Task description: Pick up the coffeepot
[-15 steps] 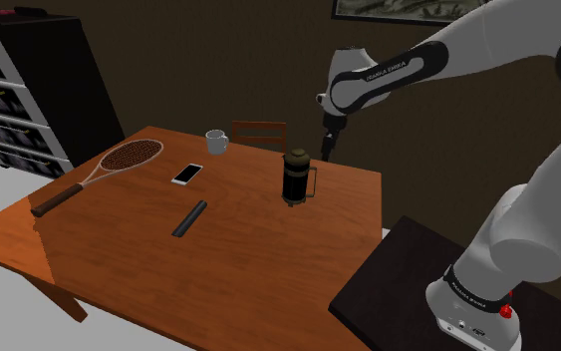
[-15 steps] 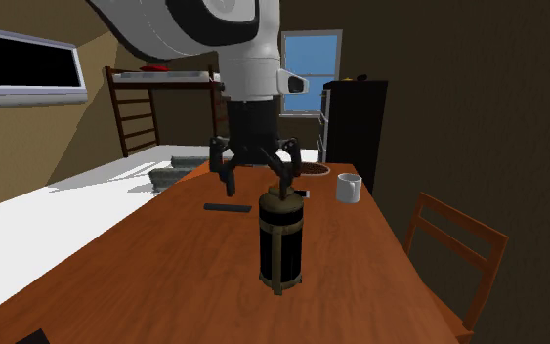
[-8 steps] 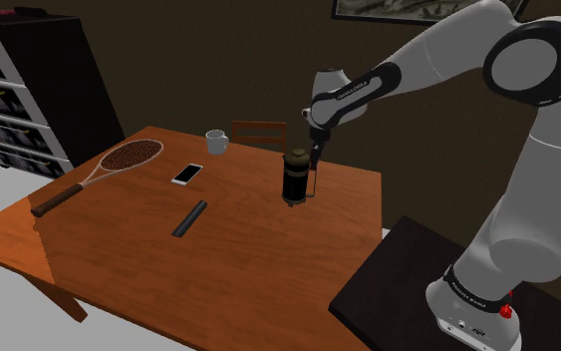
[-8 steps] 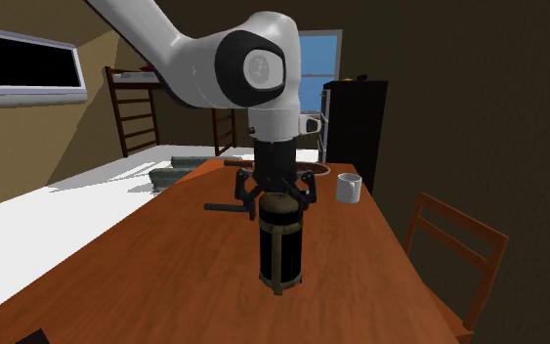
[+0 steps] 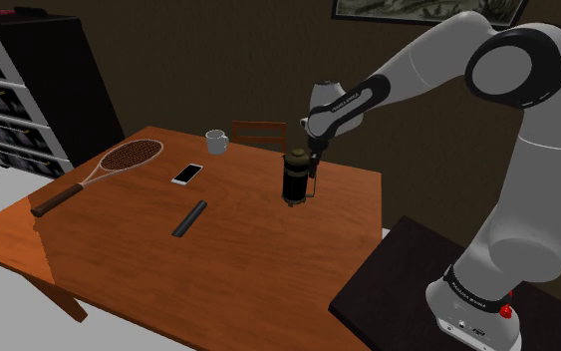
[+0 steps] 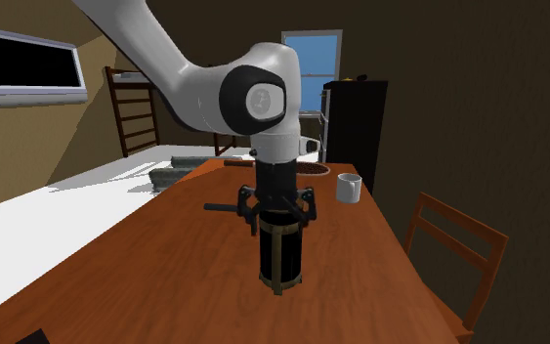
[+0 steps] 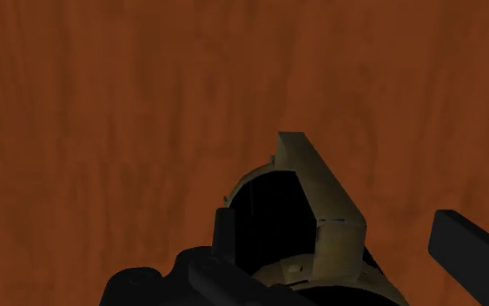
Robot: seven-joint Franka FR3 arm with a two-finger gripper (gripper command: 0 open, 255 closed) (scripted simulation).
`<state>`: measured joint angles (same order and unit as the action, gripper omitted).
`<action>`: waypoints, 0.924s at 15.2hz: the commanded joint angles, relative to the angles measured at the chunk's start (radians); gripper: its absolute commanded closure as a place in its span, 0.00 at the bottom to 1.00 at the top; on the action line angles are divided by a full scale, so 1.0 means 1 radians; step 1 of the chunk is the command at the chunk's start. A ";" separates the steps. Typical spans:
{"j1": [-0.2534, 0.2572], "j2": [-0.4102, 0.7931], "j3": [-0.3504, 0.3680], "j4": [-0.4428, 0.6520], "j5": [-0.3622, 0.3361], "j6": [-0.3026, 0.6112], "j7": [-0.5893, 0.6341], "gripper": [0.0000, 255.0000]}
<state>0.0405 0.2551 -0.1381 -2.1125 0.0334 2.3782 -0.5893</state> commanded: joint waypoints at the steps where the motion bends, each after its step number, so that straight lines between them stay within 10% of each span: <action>1: 0.000 0.003 0.000 0.000 0.001 0.004 0.000 1.00; 14: 0.002 -0.033 -0.002 0.012 -0.007 -0.044 0.004 1.00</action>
<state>0.0418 0.2301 -0.1401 -2.1049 0.0279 2.3440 -0.5862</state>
